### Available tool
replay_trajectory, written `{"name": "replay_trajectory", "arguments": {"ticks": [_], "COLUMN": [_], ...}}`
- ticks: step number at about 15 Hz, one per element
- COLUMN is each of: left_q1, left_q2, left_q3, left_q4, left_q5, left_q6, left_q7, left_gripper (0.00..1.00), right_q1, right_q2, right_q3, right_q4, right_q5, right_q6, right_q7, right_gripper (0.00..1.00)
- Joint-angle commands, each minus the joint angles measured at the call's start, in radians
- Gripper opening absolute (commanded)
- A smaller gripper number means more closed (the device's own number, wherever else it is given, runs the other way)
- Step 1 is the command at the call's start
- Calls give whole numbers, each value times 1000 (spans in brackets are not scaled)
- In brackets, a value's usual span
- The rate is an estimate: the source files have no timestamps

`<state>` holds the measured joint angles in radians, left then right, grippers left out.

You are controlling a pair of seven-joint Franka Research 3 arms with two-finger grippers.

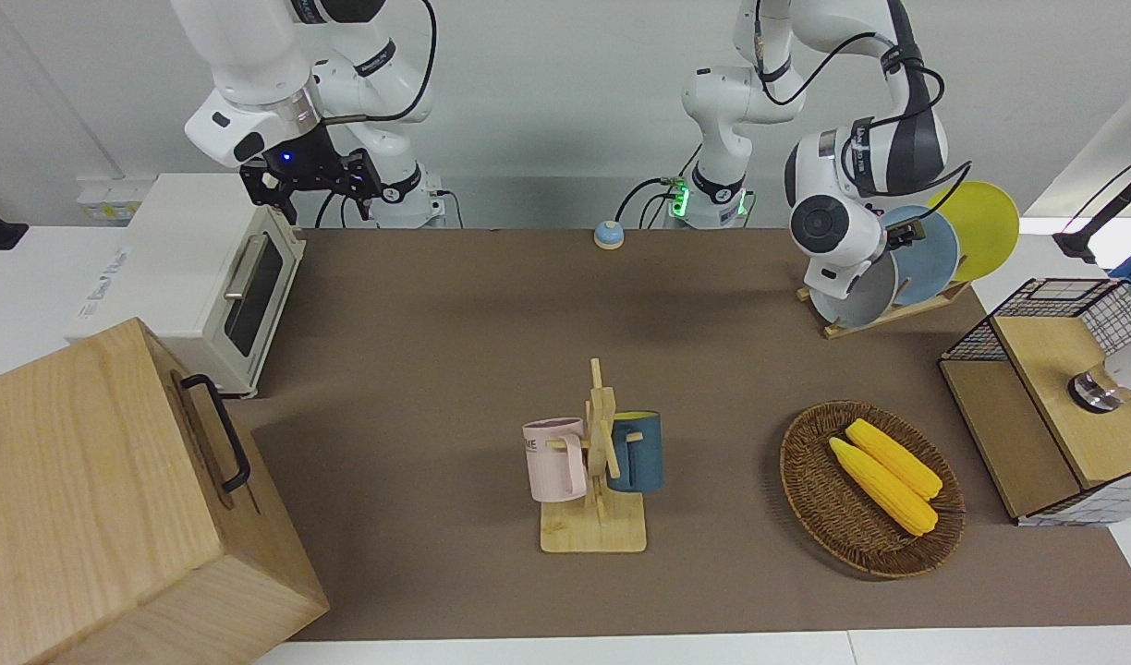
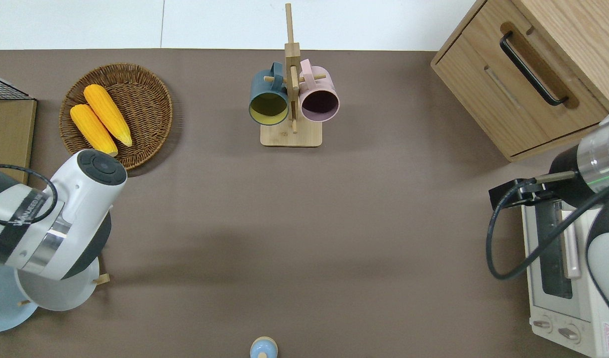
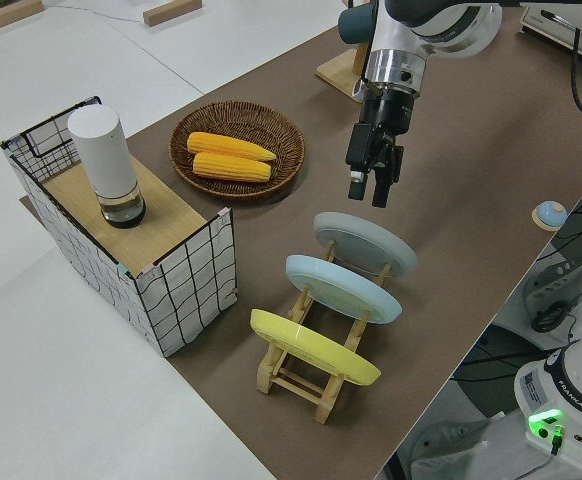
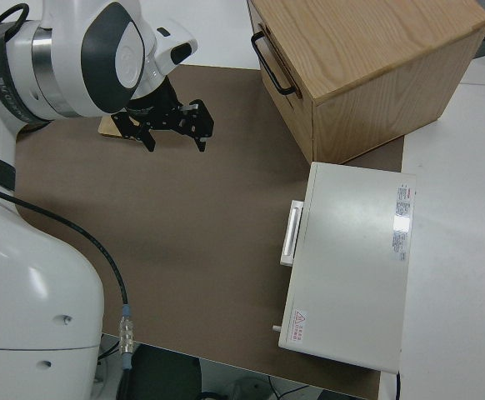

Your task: Pick gray plate from table and place it on lower plate rack with left arm

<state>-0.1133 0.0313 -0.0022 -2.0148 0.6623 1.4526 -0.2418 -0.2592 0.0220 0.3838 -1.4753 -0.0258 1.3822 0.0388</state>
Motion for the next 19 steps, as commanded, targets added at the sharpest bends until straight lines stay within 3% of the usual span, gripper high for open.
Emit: {"name": "replay_trajectory", "arguments": {"ticks": [1, 4, 8, 12, 14, 19], "left_q1": [0, 10, 81, 69, 70, 76], "left_q2": [-63, -68, -64, -39, -39, -36], "left_q3": [16, 22, 33, 21, 21, 21], "left_q4": [77, 158, 313, 428, 442, 441], "left_q5": [-150, -298, -703, -725, -725, -716], "left_q6": [-26, -26, -23, 9, 60, 61], "left_q7": [94, 107, 108, 151, 308, 334], "left_gripper": [989, 989, 991, 993, 993, 993], "right_q1": [-23, -23, -23, -23, -23, -23], "right_q2": [-2, -4, -4, -2, -2, -2], "right_q3": [21, 21, 21, 21, 21, 21], "right_q4": [6, 7, 7, 7, 7, 7], "right_q5": [-6, -6, -6, -6, -6, -6], "right_q6": [-11, -11, -11, -11, -11, -12], "right_q7": [12, 12, 12, 12, 12, 12], "right_gripper": [983, 983, 983, 983, 983, 983]}}
